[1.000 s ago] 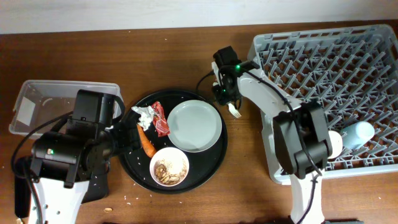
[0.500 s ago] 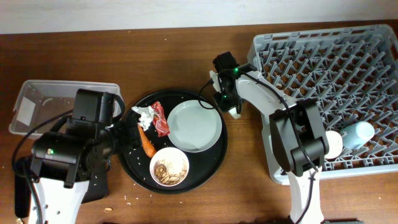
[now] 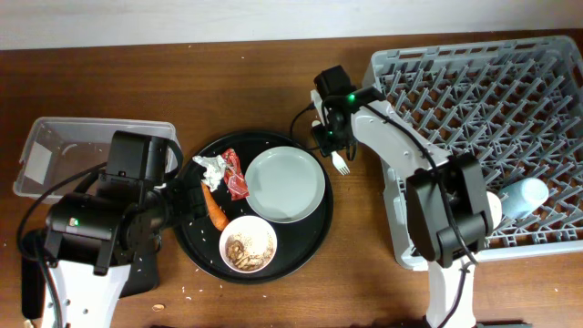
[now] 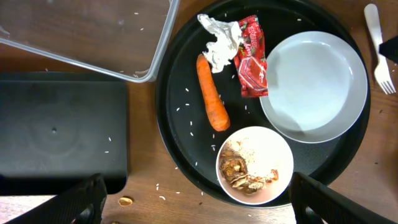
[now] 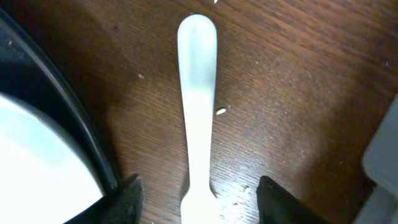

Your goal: Sort waste into correct bins and load items into the dishwasher rack

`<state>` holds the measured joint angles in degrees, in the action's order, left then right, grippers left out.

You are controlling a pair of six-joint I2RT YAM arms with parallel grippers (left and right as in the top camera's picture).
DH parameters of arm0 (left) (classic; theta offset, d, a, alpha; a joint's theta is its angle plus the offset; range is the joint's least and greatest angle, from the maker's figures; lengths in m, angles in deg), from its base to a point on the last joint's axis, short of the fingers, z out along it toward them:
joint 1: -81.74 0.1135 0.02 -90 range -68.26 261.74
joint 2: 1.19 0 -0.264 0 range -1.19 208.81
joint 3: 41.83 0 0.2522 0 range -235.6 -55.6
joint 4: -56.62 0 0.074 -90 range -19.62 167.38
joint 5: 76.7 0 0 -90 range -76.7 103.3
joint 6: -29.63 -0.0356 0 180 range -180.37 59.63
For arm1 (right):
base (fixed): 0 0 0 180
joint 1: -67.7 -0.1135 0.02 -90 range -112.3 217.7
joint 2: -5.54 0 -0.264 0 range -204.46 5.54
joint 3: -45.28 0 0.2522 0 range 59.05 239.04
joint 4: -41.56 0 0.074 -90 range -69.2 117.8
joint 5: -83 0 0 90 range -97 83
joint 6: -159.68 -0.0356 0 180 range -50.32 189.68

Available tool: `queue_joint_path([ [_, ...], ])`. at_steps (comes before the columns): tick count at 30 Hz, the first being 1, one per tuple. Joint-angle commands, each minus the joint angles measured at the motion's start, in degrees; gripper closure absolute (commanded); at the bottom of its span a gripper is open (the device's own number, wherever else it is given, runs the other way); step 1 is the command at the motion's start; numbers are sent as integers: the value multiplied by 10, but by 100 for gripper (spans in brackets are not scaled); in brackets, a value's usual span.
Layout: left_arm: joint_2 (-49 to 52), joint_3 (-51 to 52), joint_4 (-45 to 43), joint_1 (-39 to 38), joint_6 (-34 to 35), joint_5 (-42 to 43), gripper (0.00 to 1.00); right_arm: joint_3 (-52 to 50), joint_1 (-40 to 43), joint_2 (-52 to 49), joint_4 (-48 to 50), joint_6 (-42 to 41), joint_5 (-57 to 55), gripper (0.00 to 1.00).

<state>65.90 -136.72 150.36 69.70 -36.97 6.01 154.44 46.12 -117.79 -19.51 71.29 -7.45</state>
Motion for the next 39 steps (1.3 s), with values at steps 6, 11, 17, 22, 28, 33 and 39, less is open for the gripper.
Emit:
queue_joint_path([
  [6,1,1,2,2,-4,4,6,5,-2,-73,-3,-8,13,88],
  [11,1,1,2,2,-3,4,7,9,3,-22,-7,-36,9,96],
  [17,1,1,5,2,-4,4,7,9,52,137,-38,-49,8,96],
  [22,1,1,5,2,-4,4,7,-5,183,184,-87,-12,9,95],
  [28,1,1,21,2,-4,4,1,-44,159,144,-118,-21,-3,77],
  [33,1,1,28,2,-10,4,1,-125,52,143,-79,-36,128,93],
  [39,1,1,28,2,-12,4,1,-125,-19,144,-56,-81,43,85],
])
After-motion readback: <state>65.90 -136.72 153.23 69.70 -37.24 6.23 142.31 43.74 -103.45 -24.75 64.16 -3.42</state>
